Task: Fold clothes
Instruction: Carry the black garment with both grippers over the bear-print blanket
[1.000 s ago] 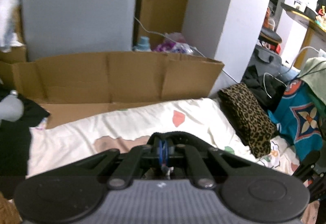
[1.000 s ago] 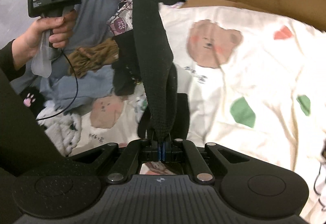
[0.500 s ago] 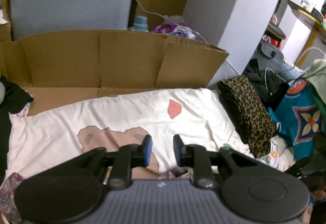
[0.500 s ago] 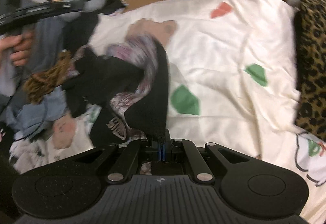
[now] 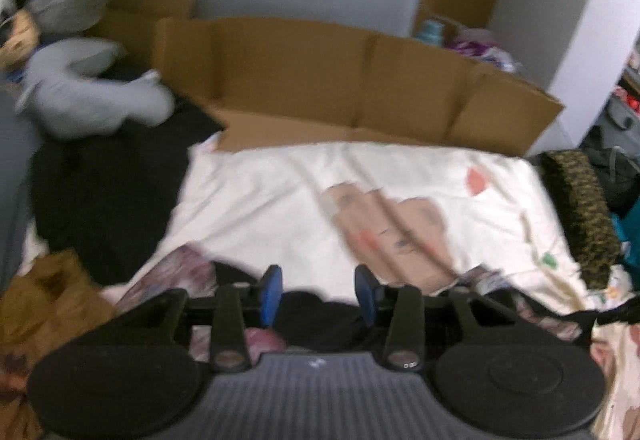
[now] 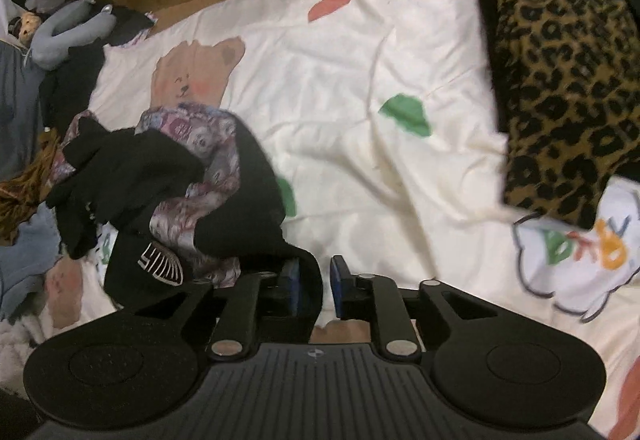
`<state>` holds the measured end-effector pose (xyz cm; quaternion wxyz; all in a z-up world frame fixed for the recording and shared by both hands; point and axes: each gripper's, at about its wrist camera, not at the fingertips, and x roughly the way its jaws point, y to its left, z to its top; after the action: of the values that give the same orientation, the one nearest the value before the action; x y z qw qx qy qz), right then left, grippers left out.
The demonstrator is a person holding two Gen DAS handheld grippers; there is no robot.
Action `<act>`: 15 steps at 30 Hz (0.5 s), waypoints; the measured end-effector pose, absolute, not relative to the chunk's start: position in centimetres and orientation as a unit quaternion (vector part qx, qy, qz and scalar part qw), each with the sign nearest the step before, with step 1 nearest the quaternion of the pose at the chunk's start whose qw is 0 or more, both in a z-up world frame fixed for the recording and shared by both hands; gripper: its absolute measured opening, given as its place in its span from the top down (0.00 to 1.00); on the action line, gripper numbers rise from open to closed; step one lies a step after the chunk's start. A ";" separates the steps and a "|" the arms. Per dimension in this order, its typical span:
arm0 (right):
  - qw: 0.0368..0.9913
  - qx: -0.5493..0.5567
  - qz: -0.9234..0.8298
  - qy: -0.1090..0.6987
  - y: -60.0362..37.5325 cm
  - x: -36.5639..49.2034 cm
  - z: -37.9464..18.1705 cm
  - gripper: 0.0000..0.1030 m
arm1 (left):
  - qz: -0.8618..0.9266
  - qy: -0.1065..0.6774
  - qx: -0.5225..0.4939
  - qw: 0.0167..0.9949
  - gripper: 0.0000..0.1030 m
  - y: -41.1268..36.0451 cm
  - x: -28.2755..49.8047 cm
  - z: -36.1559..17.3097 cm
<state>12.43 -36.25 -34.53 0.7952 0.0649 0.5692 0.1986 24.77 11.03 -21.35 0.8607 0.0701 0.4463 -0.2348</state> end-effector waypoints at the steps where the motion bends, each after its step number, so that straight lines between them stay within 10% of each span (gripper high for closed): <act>1: 0.798 0.065 0.199 0.565 -36.3 12.6 -34.2 0.80 | -0.227 0.451 0.070 0.861 0.58 11.8 24.5 -21.6; 15: 0.826 0.035 0.260 0.498 -30.4 14.8 -32.5 0.59 | -0.164 0.518 0.037 0.838 0.47 17.3 20.6 -29.0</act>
<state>14.85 -30.39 -32.47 0.8265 0.0355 0.4981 0.2600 20.65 17.33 -28.99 0.8384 0.0366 0.5184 -0.1644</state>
